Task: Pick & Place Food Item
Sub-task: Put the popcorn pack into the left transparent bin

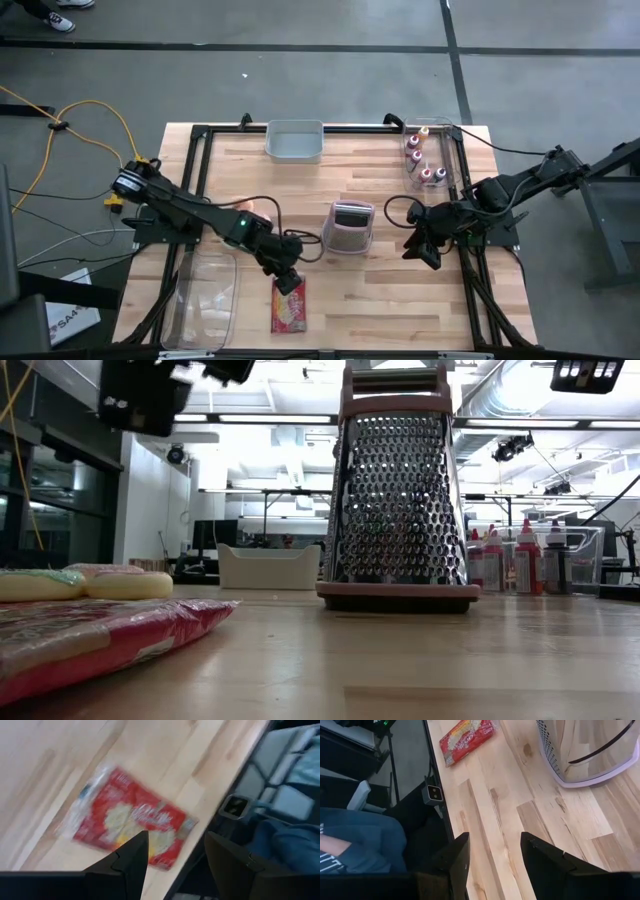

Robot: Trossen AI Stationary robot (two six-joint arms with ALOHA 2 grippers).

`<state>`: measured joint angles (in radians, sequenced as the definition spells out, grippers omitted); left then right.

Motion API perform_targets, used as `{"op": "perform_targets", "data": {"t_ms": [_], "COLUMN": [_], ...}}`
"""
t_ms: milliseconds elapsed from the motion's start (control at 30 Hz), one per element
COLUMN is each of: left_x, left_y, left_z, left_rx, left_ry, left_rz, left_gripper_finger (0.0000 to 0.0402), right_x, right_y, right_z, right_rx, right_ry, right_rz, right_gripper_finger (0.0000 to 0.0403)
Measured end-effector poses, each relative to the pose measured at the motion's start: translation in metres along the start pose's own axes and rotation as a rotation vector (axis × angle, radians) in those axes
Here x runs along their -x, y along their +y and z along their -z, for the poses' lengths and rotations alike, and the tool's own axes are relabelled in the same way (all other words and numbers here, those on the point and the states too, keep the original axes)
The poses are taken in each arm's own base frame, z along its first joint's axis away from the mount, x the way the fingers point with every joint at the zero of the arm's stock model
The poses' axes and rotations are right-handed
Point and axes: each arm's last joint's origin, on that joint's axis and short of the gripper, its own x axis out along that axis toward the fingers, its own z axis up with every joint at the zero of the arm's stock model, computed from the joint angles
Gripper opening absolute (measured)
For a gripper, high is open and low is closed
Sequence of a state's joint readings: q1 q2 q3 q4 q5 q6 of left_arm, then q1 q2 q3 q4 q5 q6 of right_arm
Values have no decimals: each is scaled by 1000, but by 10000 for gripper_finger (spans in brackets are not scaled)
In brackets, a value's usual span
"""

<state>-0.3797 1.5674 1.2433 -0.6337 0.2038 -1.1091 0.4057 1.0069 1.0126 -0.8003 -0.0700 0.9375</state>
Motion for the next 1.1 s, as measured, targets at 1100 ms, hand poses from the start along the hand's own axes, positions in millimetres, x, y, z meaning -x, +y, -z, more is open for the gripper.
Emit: {"op": "perform_targets", "data": {"t_ms": [1100], "left_x": [-56], "left_y": [12], "left_z": [4], "left_rx": [404], "left_ry": [-58], "left_rz": [-192], "left_gripper_finger": [188], "right_x": [0], "right_y": [3], "right_z": [-2], "right_rx": [3], "right_ry": [-21], "right_rz": [-30], "right_gripper_finger": [165]}}
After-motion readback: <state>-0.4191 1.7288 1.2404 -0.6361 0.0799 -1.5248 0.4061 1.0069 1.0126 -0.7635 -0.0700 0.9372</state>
